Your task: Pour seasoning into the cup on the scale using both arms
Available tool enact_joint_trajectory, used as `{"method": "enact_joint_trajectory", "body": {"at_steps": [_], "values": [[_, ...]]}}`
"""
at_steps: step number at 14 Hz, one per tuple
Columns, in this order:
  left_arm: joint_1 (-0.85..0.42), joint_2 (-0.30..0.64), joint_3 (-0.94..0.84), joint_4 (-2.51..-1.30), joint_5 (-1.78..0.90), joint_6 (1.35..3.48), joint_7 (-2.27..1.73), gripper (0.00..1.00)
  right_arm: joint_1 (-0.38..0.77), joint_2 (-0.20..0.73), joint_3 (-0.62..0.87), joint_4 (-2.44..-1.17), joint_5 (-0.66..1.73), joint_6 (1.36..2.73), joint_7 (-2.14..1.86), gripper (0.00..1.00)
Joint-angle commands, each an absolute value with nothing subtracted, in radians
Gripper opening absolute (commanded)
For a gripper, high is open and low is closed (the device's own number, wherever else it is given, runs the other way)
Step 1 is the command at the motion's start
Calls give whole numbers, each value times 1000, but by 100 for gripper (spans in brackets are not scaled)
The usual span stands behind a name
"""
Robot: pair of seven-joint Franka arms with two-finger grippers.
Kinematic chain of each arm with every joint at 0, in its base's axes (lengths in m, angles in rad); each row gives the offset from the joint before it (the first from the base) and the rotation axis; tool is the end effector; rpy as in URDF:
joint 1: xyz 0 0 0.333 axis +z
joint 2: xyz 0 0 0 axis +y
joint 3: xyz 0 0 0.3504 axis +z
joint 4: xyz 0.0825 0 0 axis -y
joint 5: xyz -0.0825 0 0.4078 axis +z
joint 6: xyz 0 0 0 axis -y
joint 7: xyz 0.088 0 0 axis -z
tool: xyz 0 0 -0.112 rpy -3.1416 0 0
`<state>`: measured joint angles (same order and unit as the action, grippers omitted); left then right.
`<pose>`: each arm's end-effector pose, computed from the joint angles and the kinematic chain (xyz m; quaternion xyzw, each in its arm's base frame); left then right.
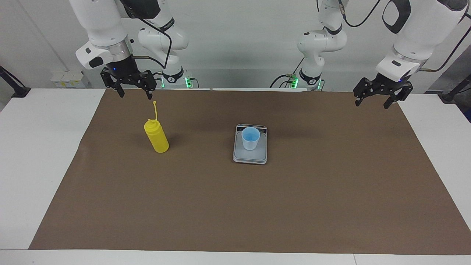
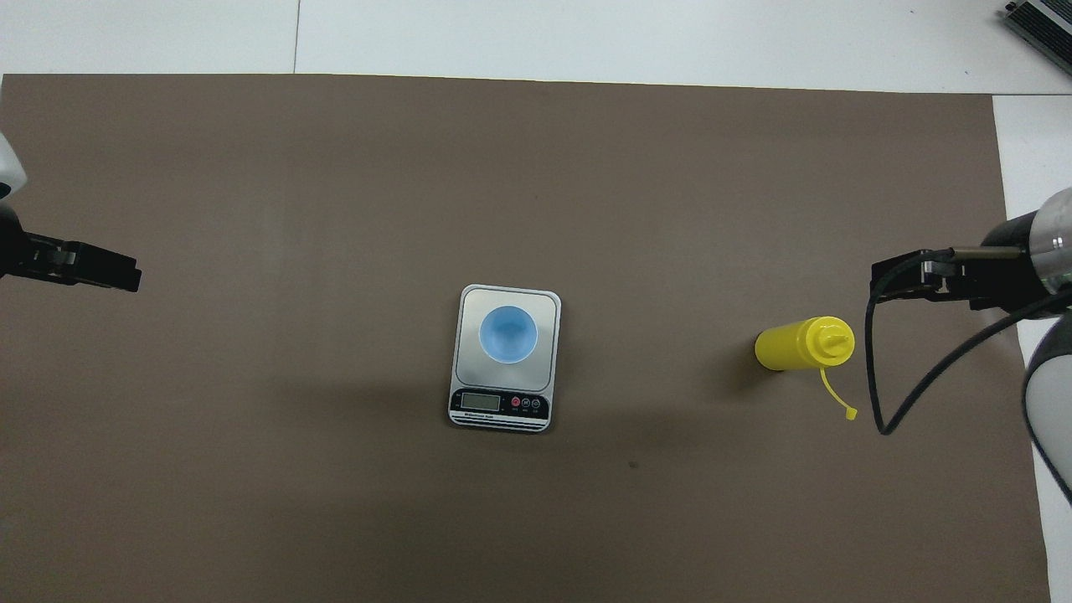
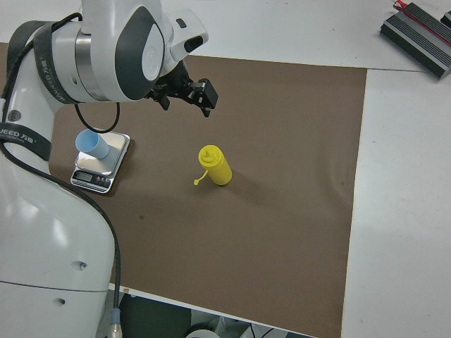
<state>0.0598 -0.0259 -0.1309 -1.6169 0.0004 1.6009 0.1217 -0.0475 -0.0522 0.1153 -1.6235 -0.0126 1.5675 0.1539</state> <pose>0.5704 -0.0416 0.6484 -0.9953 0.0962 -0.0048 0.0020 0.5583 0.0384 0.6570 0.9990 -0.0431 -0.0010 0.0095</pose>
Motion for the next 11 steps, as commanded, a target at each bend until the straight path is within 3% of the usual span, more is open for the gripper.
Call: {"method": "enact_joint_trajectory", "body": {"at_steps": [1, 8, 11], "values": [[66, -41, -130, -1632, -12, 1605, 115, 100, -61, -49, 120, -1615, 3, 1552, 137, 100], [66, -41, -130, -1632, -12, 1605, 115, 100, -67, -55, 118, -1628, 3, 1536, 135, 100], [66, -41, -132, -1632, -12, 1605, 115, 100, -98, -55, 118, -1658, 34, 1627, 246, 100]]}}
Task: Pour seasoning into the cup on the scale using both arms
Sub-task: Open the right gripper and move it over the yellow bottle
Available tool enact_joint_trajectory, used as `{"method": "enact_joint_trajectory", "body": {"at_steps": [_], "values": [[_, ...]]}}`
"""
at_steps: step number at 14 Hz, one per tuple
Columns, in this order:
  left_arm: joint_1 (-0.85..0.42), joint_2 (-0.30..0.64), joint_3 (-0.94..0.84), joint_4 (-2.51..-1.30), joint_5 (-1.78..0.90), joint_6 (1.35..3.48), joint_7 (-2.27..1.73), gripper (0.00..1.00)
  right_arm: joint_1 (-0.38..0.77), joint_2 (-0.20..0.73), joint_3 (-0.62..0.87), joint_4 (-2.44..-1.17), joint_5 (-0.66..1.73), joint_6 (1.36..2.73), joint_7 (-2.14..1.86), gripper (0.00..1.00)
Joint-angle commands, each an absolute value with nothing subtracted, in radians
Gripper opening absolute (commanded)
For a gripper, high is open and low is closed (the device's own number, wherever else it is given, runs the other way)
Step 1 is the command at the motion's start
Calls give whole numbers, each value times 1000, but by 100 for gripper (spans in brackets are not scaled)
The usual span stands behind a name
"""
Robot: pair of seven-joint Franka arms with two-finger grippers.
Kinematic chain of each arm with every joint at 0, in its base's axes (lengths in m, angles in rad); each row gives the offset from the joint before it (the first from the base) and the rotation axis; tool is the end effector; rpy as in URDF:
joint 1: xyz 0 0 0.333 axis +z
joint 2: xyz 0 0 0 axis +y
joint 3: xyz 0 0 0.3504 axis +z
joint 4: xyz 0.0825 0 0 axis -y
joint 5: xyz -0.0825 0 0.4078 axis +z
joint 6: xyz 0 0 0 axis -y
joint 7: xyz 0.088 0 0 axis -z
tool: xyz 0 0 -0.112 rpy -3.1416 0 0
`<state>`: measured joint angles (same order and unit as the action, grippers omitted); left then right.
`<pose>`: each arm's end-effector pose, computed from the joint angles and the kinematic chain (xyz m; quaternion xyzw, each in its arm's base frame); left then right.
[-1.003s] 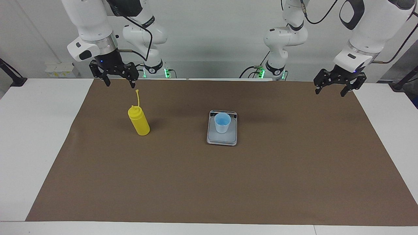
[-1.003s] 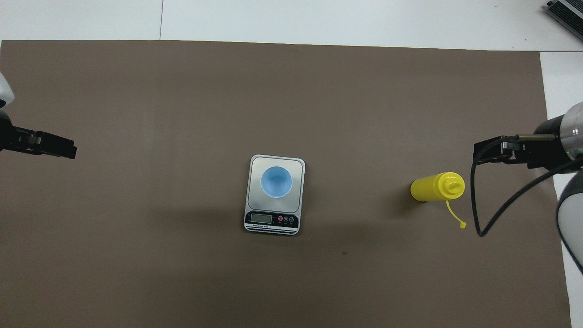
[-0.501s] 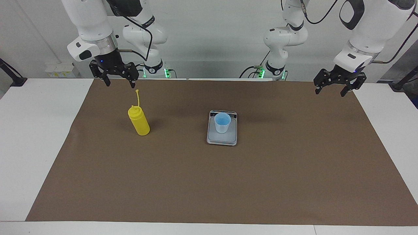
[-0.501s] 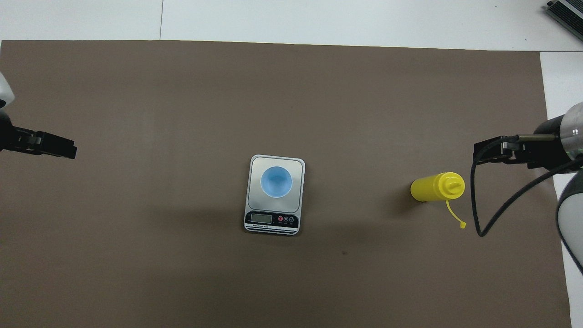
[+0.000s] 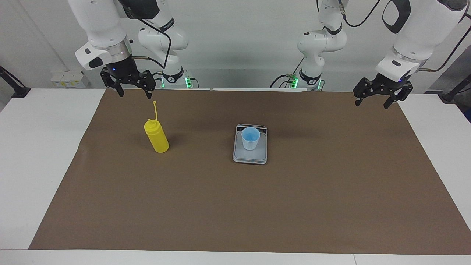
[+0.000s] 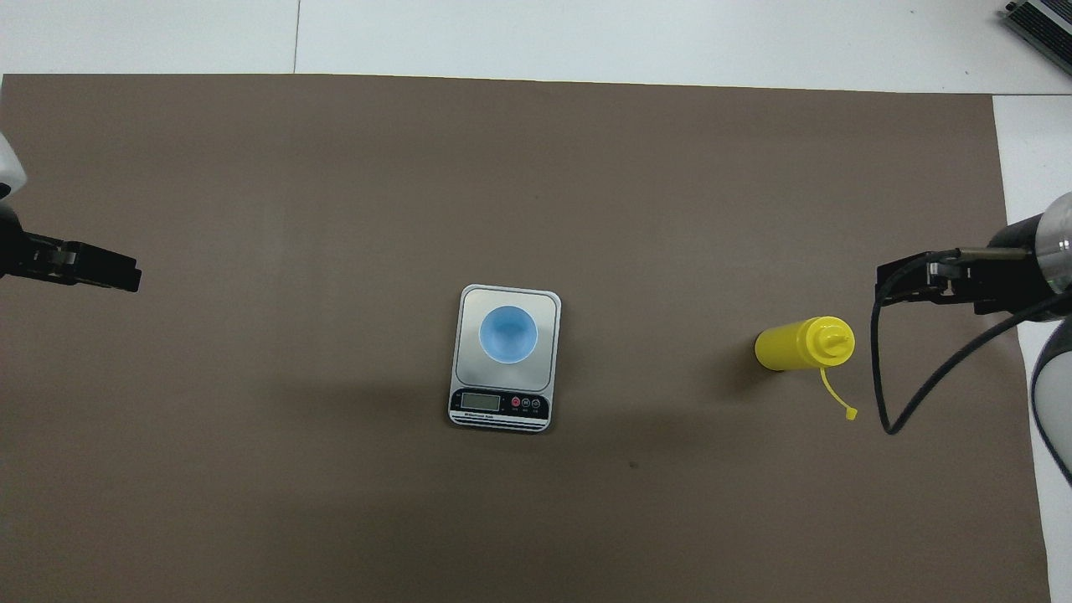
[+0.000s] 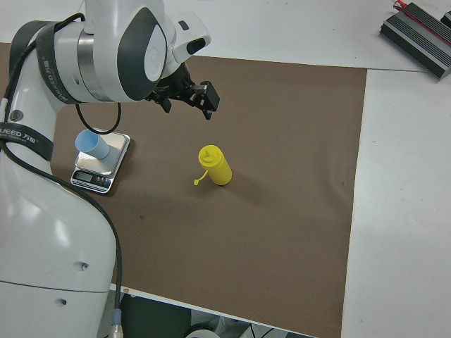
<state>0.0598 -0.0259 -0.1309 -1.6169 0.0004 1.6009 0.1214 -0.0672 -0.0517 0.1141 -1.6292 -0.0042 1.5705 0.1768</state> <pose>0.5704 -0.0416 0.6484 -0.9954 0.0961 -0.0048 0.0020 0.5593 0.0276 0.6542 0.9979 -0.0650 -0.0031 0.0054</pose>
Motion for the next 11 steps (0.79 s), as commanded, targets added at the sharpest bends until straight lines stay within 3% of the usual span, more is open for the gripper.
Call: {"method": "enact_joint_trajectory", "body": {"at_steps": [1, 6, 11], "values": [[66, -41, -132, -1632, -12, 1605, 115, 100, -110, -55, 118, -1673, 50, 1658, 329, 100], [66, -41, -132, -1632, -12, 1605, 115, 100, -198, -32, 117, -1785, 144, 1807, 632, 100], [66, -41, -132, -1632, -12, 1605, 115, 100, -262, 121, 117, -1787, 242, 1815, 742, 100]]}}
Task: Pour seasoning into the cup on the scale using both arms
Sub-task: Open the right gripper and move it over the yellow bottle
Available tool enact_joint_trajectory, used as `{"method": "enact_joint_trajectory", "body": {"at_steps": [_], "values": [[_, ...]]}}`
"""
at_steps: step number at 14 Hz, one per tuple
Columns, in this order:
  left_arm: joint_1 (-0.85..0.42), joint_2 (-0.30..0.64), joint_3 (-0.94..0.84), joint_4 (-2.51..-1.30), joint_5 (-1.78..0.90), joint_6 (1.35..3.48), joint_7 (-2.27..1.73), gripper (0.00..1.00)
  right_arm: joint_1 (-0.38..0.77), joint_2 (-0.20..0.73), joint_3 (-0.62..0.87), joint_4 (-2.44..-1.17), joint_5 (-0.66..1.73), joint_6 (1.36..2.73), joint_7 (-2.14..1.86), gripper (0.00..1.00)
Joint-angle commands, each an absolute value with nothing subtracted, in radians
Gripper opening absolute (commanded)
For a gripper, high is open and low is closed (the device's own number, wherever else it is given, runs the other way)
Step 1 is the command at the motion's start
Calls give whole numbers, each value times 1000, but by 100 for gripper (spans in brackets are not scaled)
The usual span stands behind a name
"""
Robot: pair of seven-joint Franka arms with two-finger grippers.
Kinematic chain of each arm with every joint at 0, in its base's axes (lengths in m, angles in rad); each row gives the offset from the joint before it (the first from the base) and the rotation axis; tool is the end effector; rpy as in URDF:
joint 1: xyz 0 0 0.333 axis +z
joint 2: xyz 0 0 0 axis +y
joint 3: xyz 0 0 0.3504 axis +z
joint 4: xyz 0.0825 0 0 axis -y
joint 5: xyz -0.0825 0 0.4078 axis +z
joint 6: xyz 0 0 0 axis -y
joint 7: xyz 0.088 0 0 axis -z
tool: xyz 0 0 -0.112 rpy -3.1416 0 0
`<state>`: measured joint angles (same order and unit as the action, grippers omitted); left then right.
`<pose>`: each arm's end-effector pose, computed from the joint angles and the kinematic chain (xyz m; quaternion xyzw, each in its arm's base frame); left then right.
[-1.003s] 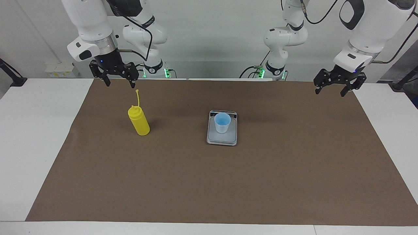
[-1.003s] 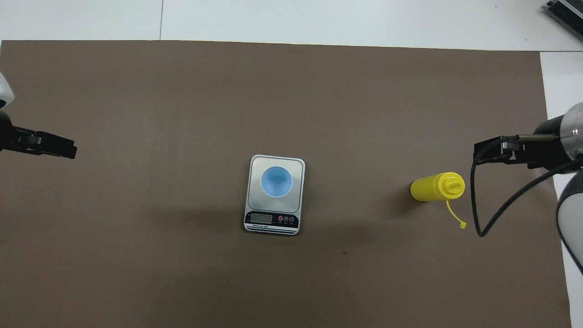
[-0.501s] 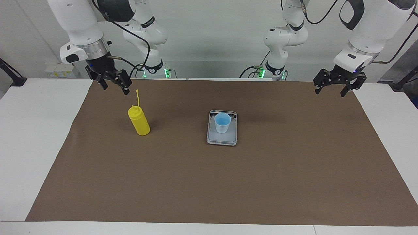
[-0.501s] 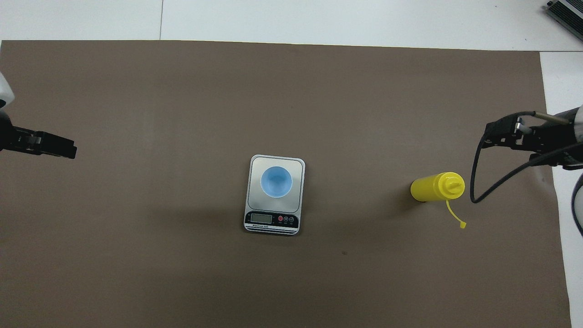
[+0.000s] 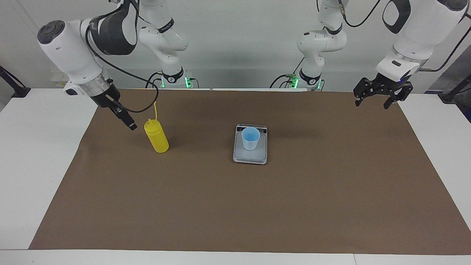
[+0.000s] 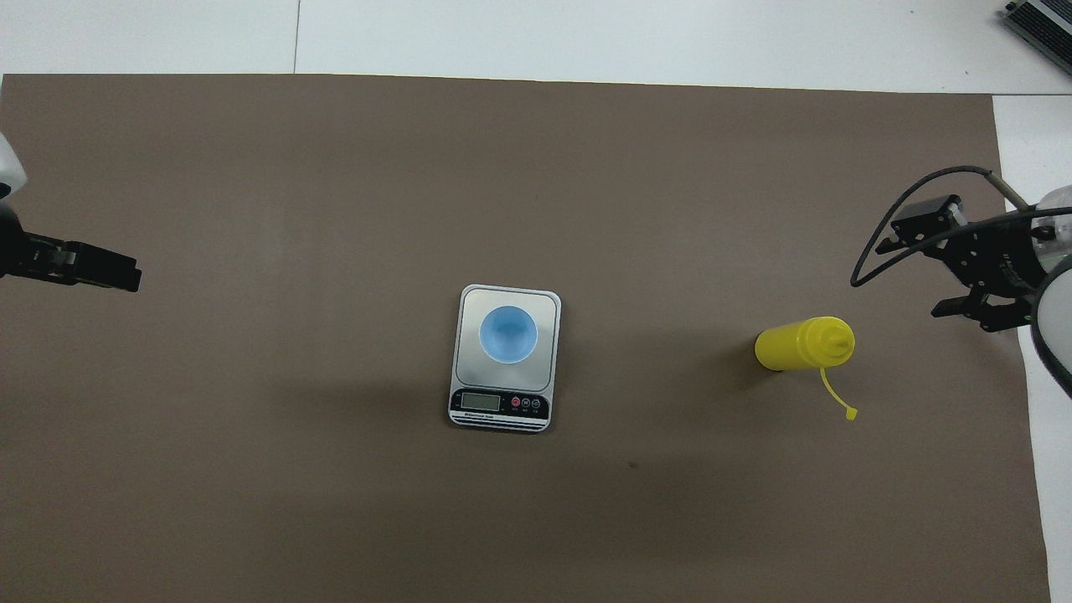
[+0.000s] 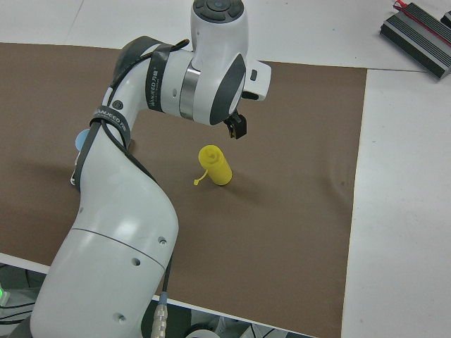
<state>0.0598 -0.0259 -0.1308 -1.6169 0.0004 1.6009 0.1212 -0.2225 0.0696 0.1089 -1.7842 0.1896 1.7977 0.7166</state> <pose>0.5704 -0.0416 0.6484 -0.9954 0.0959 -0.0048 0.0020 0.6011 -0.0533 0.5273 -0.9007 0.4230 0.0549 0.0828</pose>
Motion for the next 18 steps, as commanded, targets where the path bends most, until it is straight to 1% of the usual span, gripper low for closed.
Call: {"method": "enact_joint_trajectory", "body": {"at_steps": [1, 6, 8, 10, 13, 15, 17, 18], "values": [[66, -41, -130, -1632, -12, 1605, 115, 100, -282, 142, 117, -1796, 262, 1816, 745, 100], [66, -41, -130, -1632, -12, 1605, 115, 100, -318, 216, 117, -1859, 360, 1816, 788, 100], [66, -41, -132, -1632, -12, 1605, 115, 100, -316, 221, 117, -1896, 403, 1818, 842, 100], [66, -41, -132, -1632, -12, 1605, 115, 100, -314, 218, 117, -1925, 433, 1790, 856, 100], [66, -41, -132, -1632, -12, 1605, 115, 100, -316, 218, 117, -1937, 437, 1701, 879, 100], [66, -41, -132, -1632, -12, 1605, 115, 100, -324, 218, 117, -1950, 439, 1671, 879, 100], [66, -41, -132, -1632, -12, 1605, 115, 100, -321, 250, 117, -1954, 489, 1690, 877, 100], [66, -41, -130, -1632, -12, 1605, 115, 100, -310, 262, 117, -1959, 524, 1728, 877, 100]]}}
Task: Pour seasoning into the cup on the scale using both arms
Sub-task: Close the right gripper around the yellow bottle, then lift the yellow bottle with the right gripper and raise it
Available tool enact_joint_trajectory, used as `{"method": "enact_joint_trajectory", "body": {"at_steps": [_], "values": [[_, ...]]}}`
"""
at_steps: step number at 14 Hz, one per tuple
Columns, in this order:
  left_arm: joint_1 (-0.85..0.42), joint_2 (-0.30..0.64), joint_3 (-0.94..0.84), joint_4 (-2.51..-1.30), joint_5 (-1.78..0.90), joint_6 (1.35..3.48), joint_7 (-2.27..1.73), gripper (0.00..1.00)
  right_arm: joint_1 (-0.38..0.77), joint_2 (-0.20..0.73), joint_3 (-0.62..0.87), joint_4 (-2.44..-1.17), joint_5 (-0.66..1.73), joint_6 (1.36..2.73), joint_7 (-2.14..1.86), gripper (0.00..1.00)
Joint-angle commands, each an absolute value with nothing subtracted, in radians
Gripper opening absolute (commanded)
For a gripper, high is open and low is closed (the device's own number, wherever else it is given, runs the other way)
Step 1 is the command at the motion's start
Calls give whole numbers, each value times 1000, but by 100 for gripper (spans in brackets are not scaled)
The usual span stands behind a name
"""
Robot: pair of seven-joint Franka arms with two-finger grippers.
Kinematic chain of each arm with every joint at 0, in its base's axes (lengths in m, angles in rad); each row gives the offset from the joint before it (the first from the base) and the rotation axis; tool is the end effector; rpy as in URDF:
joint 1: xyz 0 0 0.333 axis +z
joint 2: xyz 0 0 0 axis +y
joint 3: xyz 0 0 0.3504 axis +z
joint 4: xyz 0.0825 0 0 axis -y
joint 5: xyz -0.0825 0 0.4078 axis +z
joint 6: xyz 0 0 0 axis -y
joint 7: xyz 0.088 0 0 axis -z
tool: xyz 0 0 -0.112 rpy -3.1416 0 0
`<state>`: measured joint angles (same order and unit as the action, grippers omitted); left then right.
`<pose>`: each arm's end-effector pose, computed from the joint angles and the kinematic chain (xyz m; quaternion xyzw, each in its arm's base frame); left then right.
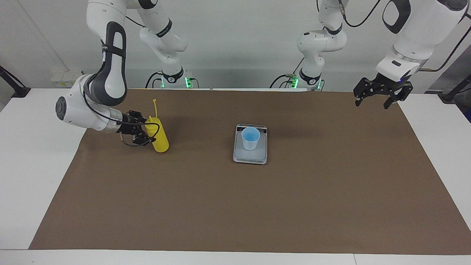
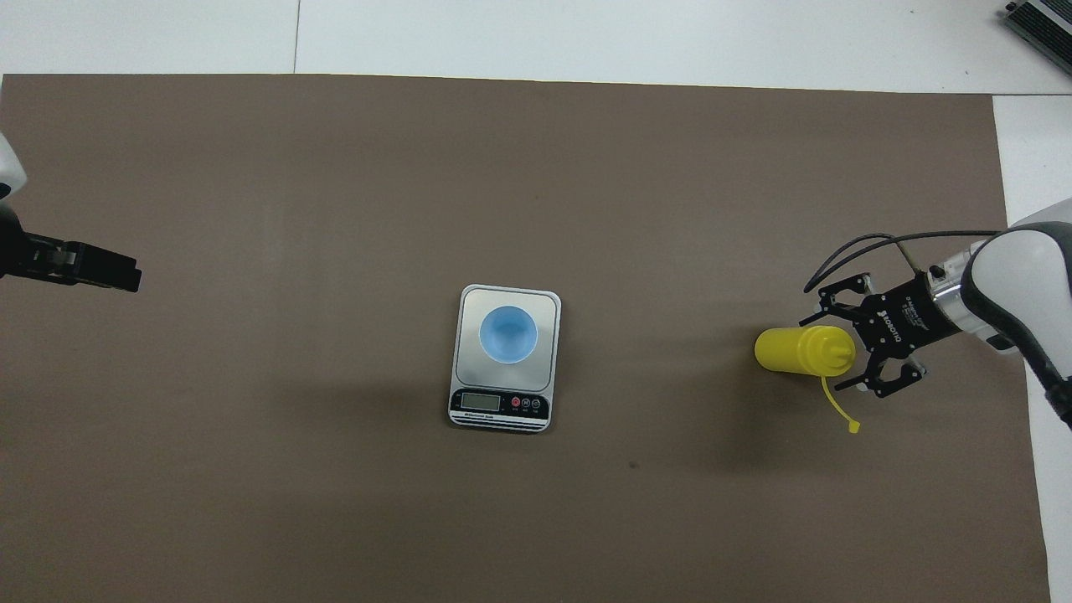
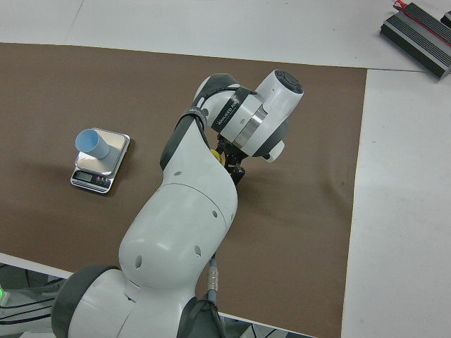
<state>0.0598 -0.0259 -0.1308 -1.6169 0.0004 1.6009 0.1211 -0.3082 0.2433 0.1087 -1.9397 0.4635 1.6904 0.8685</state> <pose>0.5704 -0.0416 0.6484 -0.9954 0.0959 -0.0048 0.0020 0.5734 -0.0725 0.3567 -0.7691 0.5482 0.2988 0.1367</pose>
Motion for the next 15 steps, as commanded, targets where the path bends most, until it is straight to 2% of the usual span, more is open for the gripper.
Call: {"method": "enact_joint_trajectory", "body": {"at_steps": [1, 4, 5, 6, 7, 15], "values": [[66, -41, -130, -1632, -12, 1605, 115, 100, -299, 282, 118, -1971, 534, 1762, 874, 100], [66, -41, -130, -1632, -12, 1605, 115, 100, -287, 290, 118, -1974, 564, 1796, 871, 97], [66, -41, -132, -1632, -12, 1605, 115, 100, -287, 291, 118, -1974, 590, 1804, 879, 59], [66, -41, -130, -1632, -12, 1605, 115, 100, -287, 290, 118, -1974, 639, 1805, 888, 17], [66, -41, -130, -1632, -12, 1605, 115, 100, -287, 290, 118, -1971, 647, 1807, 890, 0], [66, -41, -130, -1632, -12, 1605, 115, 100, -190, 235, 117, -1896, 617, 1862, 1061, 0]]}}
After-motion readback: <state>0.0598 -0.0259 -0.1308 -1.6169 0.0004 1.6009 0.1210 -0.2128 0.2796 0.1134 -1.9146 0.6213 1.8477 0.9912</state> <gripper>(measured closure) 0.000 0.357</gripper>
